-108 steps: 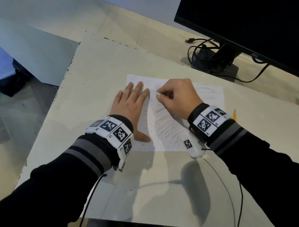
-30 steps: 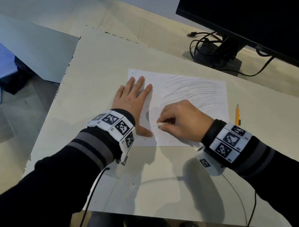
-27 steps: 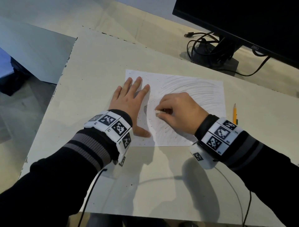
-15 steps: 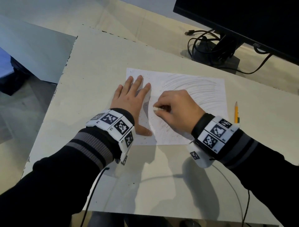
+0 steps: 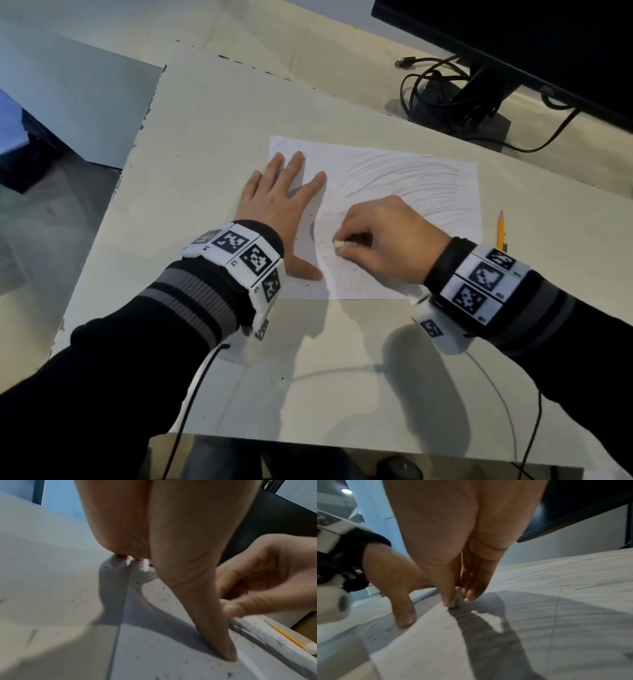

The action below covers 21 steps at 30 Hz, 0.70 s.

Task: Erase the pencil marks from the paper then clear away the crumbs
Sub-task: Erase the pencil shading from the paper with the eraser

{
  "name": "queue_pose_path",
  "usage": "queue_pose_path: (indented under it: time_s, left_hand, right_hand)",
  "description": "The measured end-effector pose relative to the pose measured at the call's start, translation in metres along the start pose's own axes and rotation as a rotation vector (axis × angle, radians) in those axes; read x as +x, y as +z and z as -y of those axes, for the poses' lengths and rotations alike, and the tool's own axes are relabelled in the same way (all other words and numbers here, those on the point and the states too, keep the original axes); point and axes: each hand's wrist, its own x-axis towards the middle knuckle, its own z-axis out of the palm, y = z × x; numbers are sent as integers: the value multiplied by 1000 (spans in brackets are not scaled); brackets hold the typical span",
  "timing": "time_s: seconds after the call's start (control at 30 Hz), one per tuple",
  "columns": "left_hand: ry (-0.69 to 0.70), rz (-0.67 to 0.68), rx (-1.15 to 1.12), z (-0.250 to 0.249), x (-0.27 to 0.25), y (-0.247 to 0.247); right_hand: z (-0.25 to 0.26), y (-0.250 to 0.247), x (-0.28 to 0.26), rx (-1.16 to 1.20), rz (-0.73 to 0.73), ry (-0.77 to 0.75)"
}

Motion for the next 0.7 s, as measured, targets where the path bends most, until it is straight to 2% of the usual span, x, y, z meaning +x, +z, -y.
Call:
queue_pose_path:
  time_s: [0.1,0.23,0.27,0.4,0.43,0.57,0.6,0.7]
  left_hand:
    - [-3,2,5,0,-1,0]
    - [-2,-9,-2,0,1,1]
    - [0,-7,-5,0,1,1]
    - [-7,-7,-10,1,1,2]
    - [-9,-5,-9,1,0,2]
    - [-6,-12,-20,0,1,1]
    - [-4,-11,-20,0,1,1]
    - [-8,1,0,0,2,1]
  right_hand:
    - [0,5,-2,-1,-97,10]
    - [6,9,-20,83,88,6]
    - [5,8,-18,82,88,10]
    - [-1,10,-13,86,-98,12]
    - [1,12,-17,115,-89,6]
    - [5,11,-26,115,112,-22]
    - [3,9,-22,98,96,-18]
    - [0,11,-17,73,-72,-15]
